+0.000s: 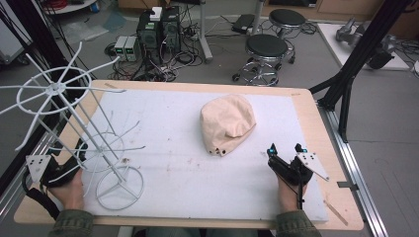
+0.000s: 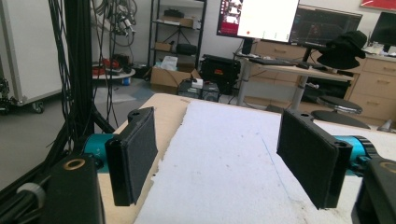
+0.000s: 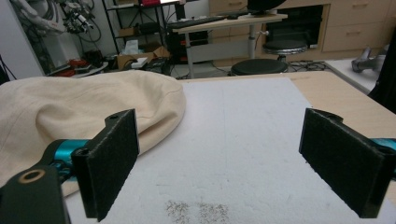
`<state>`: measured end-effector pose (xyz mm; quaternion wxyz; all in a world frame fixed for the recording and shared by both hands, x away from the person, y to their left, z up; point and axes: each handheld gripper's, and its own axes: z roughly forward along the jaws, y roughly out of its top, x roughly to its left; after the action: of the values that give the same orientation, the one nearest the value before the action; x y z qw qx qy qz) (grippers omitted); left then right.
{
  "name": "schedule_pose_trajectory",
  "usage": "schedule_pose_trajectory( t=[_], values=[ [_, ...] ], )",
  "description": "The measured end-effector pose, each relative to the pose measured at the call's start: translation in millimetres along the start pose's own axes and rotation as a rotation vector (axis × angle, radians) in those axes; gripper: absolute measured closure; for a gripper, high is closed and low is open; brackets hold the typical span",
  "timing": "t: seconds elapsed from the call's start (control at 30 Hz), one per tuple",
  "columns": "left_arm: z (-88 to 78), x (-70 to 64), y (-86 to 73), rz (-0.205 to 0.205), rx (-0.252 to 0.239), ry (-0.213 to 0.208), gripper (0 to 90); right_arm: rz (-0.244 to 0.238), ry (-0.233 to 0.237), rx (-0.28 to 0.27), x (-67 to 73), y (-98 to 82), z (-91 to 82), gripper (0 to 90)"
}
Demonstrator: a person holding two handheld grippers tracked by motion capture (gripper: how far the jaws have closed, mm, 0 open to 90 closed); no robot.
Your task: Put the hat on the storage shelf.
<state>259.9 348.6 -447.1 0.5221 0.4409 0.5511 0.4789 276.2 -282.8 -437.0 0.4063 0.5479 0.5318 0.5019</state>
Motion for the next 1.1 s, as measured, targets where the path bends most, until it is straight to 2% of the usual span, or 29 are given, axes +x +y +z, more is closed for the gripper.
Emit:
schedule_pose_trajectory(
  t=[0.77, 1.1],
  values=[
    [-0.5, 0.5, 0.1, -0.009, -0.006, -0.008, 28.5, 0.011, 0.006, 0.009, 0.6, -0.7, 0.1, 11.3],
    [0.4, -2.2, 0.6, 0.005, -0.003, -0.013, 28.5, -0.029, 0.003, 0.016, 5.3, 3.4, 5.1, 11.4]
  ],
)
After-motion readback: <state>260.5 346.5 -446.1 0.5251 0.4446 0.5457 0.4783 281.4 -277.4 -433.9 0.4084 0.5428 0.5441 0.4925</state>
